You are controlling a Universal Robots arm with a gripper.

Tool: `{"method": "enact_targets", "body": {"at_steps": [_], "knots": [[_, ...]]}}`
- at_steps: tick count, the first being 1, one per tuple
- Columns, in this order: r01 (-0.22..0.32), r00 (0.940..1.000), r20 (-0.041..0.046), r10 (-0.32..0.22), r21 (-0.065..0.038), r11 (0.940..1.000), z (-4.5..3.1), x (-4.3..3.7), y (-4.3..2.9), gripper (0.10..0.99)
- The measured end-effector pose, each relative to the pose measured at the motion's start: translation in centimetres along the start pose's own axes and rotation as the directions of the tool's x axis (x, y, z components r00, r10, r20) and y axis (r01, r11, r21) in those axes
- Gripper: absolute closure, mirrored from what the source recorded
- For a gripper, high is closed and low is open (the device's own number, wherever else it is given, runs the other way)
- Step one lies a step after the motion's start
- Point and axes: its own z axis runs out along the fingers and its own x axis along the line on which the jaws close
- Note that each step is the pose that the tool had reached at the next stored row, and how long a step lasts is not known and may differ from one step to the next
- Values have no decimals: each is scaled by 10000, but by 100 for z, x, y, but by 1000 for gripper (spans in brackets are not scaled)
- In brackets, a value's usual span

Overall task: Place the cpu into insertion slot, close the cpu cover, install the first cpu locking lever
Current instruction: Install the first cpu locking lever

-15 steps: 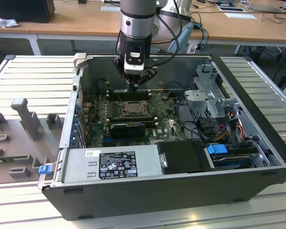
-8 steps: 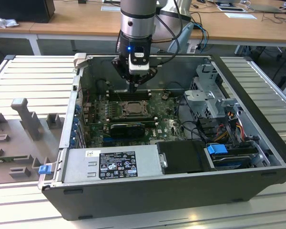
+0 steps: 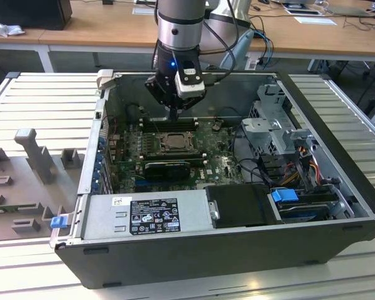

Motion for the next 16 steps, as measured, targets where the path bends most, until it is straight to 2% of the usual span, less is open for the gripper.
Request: {"method": "enact_targets", "body": {"at_steps": [2,4,9,10,11,14,15,16], "knots": [[501,9987,-8,-501,12,9987,0,0,0,980],[769,9970,-13,-769,18,9970,0,-1,0,980],[1834,9830,-32,-1834,41,9830,0,-1,0,980],[2161,9764,-39,-2161,48,9764,0,-1,0,980],[2550,9669,-48,-2550,56,9669,0,-1,0,980],[3130,9497,-62,-3130,68,9497,0,-2,1,980],[3407,9402,-68,-3407,71,9401,0,-3,1,980],[3575,9339,-70,-3574,71,9339,2,-1,1,980]]}}
